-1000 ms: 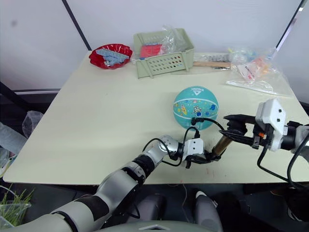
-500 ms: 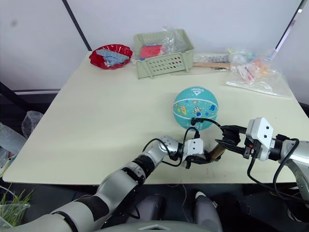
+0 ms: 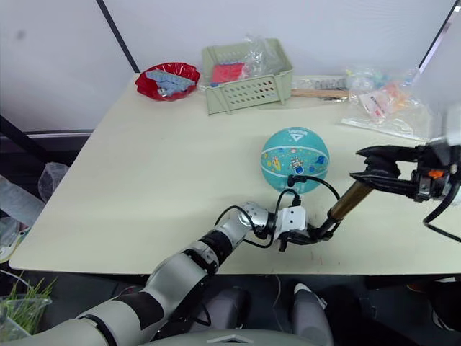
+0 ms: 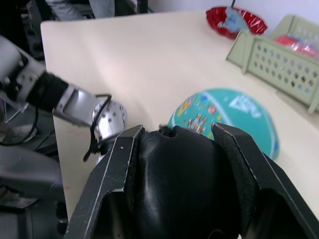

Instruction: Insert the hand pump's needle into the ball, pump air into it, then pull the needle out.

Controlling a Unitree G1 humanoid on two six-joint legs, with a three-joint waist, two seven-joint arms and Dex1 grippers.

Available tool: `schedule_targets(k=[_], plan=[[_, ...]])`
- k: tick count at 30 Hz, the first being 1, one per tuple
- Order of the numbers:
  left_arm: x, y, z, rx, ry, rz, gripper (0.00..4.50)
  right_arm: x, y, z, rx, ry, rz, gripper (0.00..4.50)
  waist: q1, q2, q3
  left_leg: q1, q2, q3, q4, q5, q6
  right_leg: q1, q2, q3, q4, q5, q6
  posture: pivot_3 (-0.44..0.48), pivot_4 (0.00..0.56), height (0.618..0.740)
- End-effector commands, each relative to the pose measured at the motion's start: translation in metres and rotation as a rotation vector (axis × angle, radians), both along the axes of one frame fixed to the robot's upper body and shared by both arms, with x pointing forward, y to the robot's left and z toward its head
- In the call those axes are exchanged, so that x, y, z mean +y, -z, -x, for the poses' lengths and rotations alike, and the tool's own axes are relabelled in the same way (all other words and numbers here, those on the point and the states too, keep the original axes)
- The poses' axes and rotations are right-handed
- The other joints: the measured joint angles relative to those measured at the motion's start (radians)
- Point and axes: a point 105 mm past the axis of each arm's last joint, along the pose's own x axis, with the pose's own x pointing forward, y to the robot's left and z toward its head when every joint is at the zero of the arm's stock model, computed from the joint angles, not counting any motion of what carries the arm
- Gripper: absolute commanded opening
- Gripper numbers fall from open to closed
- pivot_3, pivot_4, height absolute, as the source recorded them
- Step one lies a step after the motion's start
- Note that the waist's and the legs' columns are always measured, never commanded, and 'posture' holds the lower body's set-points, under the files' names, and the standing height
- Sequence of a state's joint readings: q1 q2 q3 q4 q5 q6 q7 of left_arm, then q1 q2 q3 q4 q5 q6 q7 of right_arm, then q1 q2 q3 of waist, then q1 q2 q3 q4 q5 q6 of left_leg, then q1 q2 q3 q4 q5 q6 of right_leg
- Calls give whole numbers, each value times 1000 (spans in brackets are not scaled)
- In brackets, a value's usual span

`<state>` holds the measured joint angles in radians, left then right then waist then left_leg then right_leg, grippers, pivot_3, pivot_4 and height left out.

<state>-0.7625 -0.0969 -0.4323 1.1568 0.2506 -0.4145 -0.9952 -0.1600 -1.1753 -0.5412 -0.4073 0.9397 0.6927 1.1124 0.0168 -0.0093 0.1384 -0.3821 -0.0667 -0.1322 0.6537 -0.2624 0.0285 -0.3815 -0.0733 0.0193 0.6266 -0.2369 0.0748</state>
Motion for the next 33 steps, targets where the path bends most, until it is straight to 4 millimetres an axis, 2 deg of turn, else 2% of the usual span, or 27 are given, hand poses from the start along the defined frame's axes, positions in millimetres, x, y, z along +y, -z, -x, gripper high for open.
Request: schedule_targets(k=[1,5,9,10,14,15,19,23,25,28,33], plan=[[24,36,13,80,-6,-151,980,-4,-37,9,-121,8,-21,1632,0,0,0,0,0,0,0,0,0,0,0,0,0,0,0,0,150,740],[24,37,13,81,-6,-151,980,-2,-28,9,-70,5,-11,1632,0,0,0,0,0,0,0,0,0,0,0,0,0,0,0,0,150,740],[24,38,14,83,-4,-150,980,2,5,4,-3,-1,45,1632,0,-1,0,0,0,0,0,0,0,0,0,0,0,0,0,0,150,740],[23,37,14,84,-5,-149,980,1,14,2,19,4,57,1632,-1,-1,-1,1,0,0,0,0,0,0,0,0,0,0,0,0,150,740],[23,37,13,85,-10,-145,980,6,74,-1,120,-11,85,1632,-2,-8,-5,2,1,0,0,0,0,2,1,0,0,0,0,0,150,740],[24,37,13,84,-12,-146,980,6,82,-2,121,-7,77,1632,-3,-10,-7,3,1,0,0,0,0,2,1,0,0,0,0,0,150,740],[25,37,12,84,-18,-146,980,6,101,-4,114,-9,119,1632,-4,-10,-8,4,1,0,0,0,0,3,1,0,0,0,1,0,150,740],[25,36,12,83,-18,-145,980,16,117,-10,113,-7,81,1632,-4,-12,-9,4,1,0,0,0,0,3,2,0,0,0,0,0,150,740],[24,36,12,81,-15,-146,980,17,130,-11,125,-19,122,1632,-4,-12,-9,4,1,0,0,0,0,3,2,0,0,0,0,0,150,740],[24,35,11,82,-17,-142,980,21,130,-11,115,-29,103,1632,-4,-12,-9,4,1,0,0,0,0,3,2,0,0,0,0,0,150,740],[25,36,12,83,-15,-146,980,17,102,-18,42,-26,84,1632,-3,-11,-8,4,1,0,0,0,0,3,2,0,0,0,0,0,150,740]])
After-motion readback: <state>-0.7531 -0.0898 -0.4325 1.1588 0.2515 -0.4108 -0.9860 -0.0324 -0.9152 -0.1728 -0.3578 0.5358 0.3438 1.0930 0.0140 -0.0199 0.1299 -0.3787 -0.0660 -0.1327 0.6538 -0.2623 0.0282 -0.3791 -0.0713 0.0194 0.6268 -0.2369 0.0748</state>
